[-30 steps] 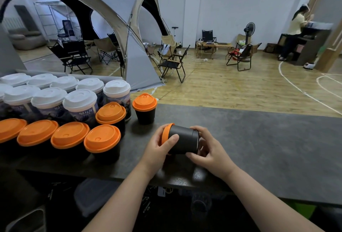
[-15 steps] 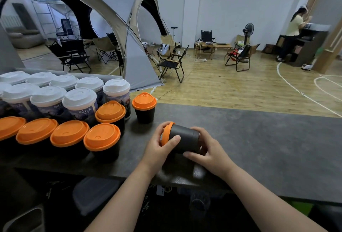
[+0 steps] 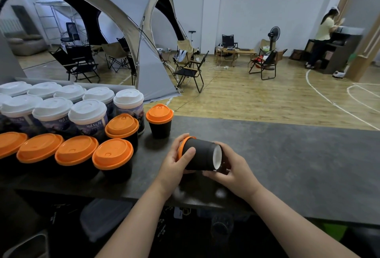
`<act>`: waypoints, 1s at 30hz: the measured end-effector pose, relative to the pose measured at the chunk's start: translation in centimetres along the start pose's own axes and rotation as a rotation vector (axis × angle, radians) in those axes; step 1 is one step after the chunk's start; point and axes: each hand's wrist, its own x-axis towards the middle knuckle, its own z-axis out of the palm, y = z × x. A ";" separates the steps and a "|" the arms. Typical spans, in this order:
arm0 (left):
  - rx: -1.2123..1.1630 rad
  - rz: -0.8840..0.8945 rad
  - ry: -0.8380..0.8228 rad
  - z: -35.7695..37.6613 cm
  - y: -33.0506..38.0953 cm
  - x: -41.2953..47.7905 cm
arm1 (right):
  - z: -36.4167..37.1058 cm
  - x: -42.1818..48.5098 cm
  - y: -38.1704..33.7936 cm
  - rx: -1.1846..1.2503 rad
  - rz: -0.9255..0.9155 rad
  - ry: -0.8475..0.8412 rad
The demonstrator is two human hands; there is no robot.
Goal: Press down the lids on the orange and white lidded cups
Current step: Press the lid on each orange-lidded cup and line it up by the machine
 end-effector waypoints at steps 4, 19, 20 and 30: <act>0.032 -0.024 -0.061 -0.4 -0.2 0.1 | 0.0 0.1 0.1 -0.012 0.031 0.168; -0.199 0.035 -0.002 -1.1 -1.0 0.3 | -0.3 -0.4 0.0 0.024 -0.008 0.132; -0.242 0.036 -0.005 -1.3 -1.0 0.3 | -0.2 -0.5 -0.1 0.057 0.018 0.132; -0.172 0.062 0.020 -1.4 -1.2 0.4 | -0.3 0.0 -0.1 0.202 0.186 0.129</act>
